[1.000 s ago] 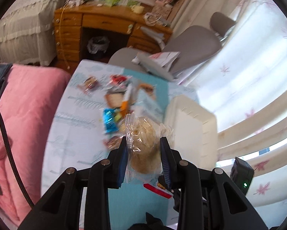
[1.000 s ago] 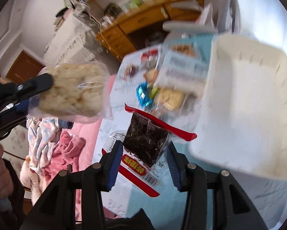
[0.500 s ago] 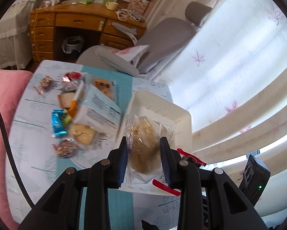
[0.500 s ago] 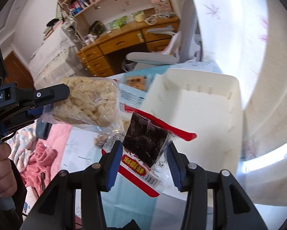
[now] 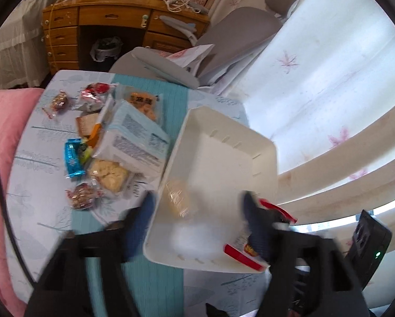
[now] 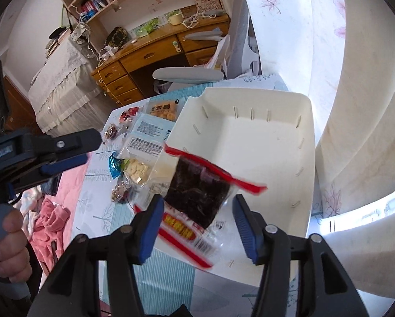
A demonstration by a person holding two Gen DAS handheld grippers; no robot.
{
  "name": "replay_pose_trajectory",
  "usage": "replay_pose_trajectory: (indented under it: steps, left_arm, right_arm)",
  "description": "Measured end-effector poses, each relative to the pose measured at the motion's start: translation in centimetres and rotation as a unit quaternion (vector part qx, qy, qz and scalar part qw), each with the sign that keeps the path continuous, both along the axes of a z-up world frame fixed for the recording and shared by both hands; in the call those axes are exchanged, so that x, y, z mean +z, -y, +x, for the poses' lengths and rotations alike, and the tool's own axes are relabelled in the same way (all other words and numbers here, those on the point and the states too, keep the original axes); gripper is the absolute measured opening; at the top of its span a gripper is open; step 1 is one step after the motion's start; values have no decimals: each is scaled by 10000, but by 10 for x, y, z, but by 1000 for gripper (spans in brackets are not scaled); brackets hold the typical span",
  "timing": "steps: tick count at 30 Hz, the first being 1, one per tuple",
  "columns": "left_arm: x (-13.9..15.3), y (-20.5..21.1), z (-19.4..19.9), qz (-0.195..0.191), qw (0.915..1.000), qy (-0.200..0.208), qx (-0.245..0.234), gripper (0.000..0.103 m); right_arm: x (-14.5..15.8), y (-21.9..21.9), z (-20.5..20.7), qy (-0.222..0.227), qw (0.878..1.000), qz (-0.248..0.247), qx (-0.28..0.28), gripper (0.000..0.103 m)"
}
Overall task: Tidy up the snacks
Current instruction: 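Lower both bags into the white tray and open both grippers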
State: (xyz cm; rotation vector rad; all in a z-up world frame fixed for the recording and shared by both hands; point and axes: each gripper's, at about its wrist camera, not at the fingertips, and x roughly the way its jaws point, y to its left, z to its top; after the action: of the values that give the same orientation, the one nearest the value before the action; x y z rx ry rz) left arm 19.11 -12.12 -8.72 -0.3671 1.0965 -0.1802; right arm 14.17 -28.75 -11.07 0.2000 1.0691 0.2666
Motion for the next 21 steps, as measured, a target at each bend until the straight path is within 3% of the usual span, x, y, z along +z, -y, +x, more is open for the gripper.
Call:
replay_pose_trajectory:
  steps: [4,9,21]
  left_arm:
    - [-3,-4,-4,351,9993,-134,89,79]
    - [-10,-20,-19,467,9984,-261,164,79]
    - [-10,-90,-61,565,9976,-298,278,79]
  right_arm:
    - [-2,1,1,-24,9998,111,-153,61]
    - [-7,-9,0,-121,9993,241,-268,73]
    - [-20,-75,-14,-489,9971,547,-211,74]
